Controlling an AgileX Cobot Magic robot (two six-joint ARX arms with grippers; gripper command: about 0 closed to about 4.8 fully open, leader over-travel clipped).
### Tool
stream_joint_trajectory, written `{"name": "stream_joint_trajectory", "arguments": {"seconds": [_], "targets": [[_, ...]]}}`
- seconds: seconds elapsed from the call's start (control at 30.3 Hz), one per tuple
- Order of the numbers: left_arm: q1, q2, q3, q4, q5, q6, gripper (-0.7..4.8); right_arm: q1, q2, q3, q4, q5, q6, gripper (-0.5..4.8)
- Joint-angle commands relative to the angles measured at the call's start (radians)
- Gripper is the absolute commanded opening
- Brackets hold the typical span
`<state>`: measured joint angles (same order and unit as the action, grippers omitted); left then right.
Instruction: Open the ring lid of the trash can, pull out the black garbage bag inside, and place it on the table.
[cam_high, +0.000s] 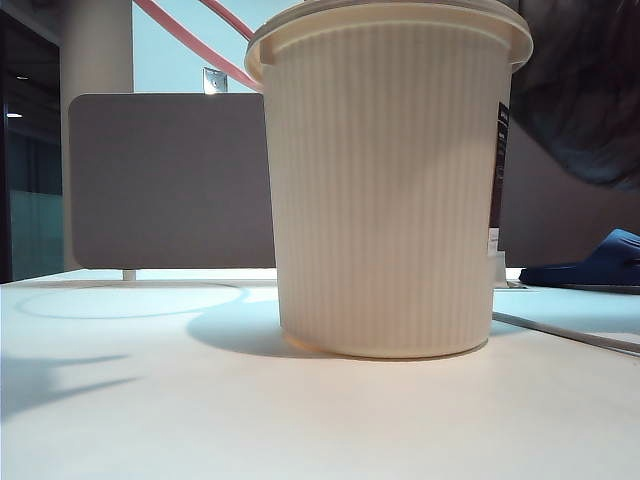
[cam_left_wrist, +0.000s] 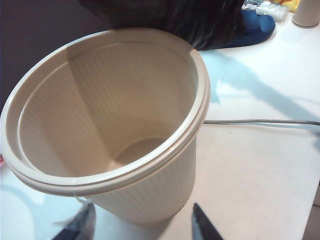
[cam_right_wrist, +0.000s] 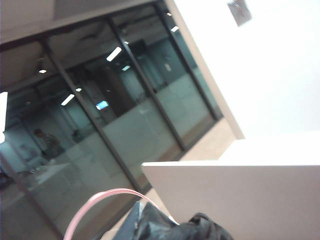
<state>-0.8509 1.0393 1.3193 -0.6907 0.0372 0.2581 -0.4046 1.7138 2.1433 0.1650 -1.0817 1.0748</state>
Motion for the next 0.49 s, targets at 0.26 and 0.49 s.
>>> {"name": "stream_joint_trajectory", "arguments": {"seconds": [0.26,0.49], "targets": [[0.0,-0.003,0.0,0.019,0.001,0.004,2.46,0.028,-0.008,0.005,-0.312,0.068,-0.335,-0.01],[0.0,-0.003,0.0,0.019,0.001,0.004,2.47,0.034,-0.008,0.005,-0.474,0.128,-0.502,-0.01]]}}
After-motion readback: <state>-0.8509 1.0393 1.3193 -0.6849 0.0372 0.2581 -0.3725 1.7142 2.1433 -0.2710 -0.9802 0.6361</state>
